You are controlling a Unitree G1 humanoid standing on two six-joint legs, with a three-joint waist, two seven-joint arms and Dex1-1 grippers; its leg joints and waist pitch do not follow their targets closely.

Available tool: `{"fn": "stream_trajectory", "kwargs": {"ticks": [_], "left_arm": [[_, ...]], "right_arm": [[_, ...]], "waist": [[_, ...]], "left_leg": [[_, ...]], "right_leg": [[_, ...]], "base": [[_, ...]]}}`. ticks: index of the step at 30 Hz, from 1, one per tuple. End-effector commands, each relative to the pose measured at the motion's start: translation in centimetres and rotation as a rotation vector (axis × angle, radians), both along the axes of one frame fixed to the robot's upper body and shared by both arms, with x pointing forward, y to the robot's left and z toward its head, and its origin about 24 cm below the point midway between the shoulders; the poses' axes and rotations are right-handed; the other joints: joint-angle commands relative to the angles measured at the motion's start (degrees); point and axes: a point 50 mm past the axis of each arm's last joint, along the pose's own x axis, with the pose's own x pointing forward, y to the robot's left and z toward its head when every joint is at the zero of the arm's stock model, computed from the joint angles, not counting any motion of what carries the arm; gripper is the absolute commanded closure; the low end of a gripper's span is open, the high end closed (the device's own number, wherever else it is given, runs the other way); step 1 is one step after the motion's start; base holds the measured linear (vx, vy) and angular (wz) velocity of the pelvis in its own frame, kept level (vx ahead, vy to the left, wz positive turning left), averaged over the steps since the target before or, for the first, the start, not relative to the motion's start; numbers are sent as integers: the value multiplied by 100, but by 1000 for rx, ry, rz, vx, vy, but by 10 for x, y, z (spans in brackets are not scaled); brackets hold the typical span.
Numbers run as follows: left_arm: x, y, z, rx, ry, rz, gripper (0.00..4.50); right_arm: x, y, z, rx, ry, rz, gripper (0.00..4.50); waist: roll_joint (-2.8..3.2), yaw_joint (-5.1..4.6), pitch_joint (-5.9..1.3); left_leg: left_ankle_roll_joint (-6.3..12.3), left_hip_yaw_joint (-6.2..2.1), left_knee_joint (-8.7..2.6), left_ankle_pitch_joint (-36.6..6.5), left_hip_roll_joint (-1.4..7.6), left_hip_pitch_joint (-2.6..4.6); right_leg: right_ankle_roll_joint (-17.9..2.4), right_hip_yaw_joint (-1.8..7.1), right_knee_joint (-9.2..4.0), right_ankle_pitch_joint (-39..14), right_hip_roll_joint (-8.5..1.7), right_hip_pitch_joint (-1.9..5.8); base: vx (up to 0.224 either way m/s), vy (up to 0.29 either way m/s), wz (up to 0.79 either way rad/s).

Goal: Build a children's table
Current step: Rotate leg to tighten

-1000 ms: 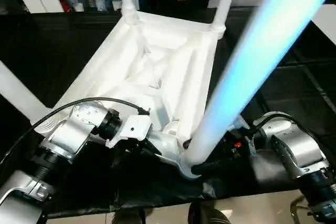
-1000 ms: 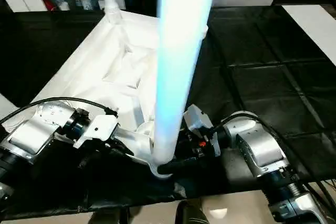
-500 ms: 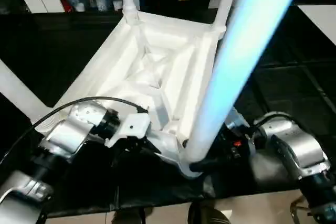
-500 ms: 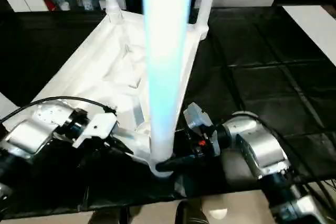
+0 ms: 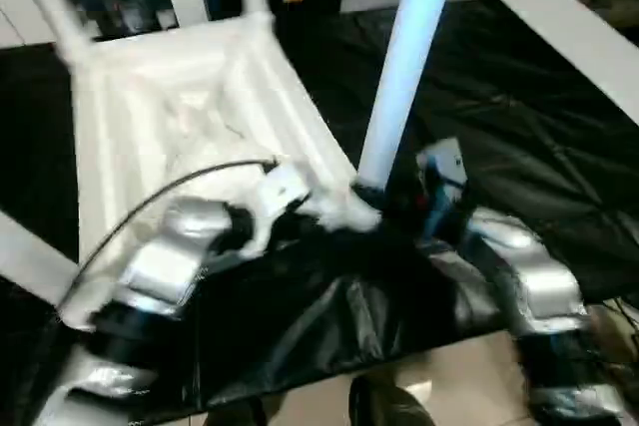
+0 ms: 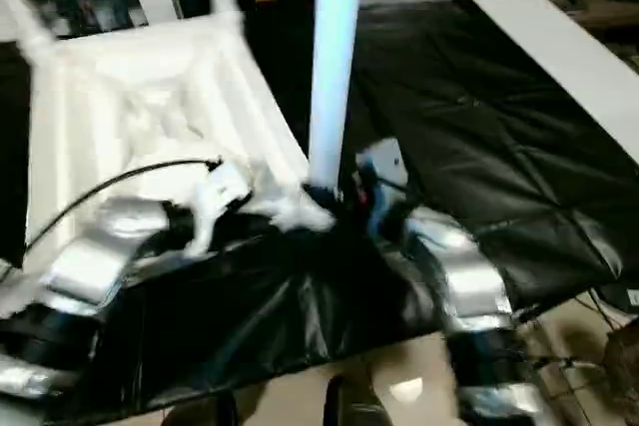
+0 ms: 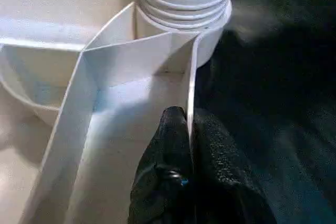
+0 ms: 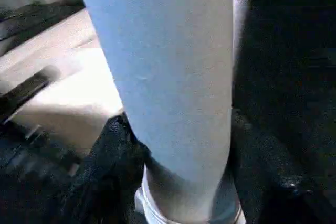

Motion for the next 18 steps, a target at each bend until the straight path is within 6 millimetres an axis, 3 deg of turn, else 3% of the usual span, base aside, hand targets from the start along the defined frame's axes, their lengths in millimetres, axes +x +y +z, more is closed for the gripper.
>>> {"fn": "stream_trajectory", "kwargs": {"ticks": [1,5,7,8,10,12,13,18], "left_arm": [[3,-33,0,-65,-9,48,450],[11,-50,2,-59,-48,126,450],[12,-53,1,-38,-64,143,450],[13,-53,1,-25,-70,152,450],[14,-50,1,-13,-69,159,450],[15,-43,-1,13,-73,156,450],[15,-35,-4,35,-72,154,450],[14,-21,-7,62,-77,122,450]], "right_arm": [[-6,42,-17,28,102,20,244],[-4,57,-20,28,117,-130,244],[-4,60,-21,37,117,-160,244],[-4,60,-21,41,110,-185,209],[-3,55,-19,44,95,-206,175],[-3,48,-17,58,81,-218,173],[-3,41,-15,72,58,-210,157],[-6,25,-7,86,-17,-146,98]], "waist": [[-28,49,-328],[-6,72,-362],[-11,62,-353],[21,67,-364],[6,73,-344],[8,76,-342],[51,83,-356],[14,84,-387]], "left_leg": [[223,-100,-365,-1423,244,28],[273,-87,-375,-1237,246,31],[284,-95,-388,-1316,232,8],[279,-99,-387,-1343,231,13],[285,-94,-396,-1515,231,20],[286,-101,-404,-1564,237,16],[275,-107,-404,-1549,240,17],[394,-92,-380,-1360,240,-18]], "right_leg": [[-935,300,-524,-2522,-380,226],[-1020,305,-486,-1913,-366,246],[-979,304,-495,-1978,-378,262],[-964,301,-496,-2019,-381,270],[-869,305,-533,-2211,-381,254],[-808,308,-539,-2276,-383,248],[-808,309,-526,-2234,-386,254],[-927,310,-489,-1761,-379,299]], "base": [[0,0,0],[0,0,0],[0,0,0],[0,0,0],[0,0,0],[0,0,0],[0,0,0],[0,0,0]]}}
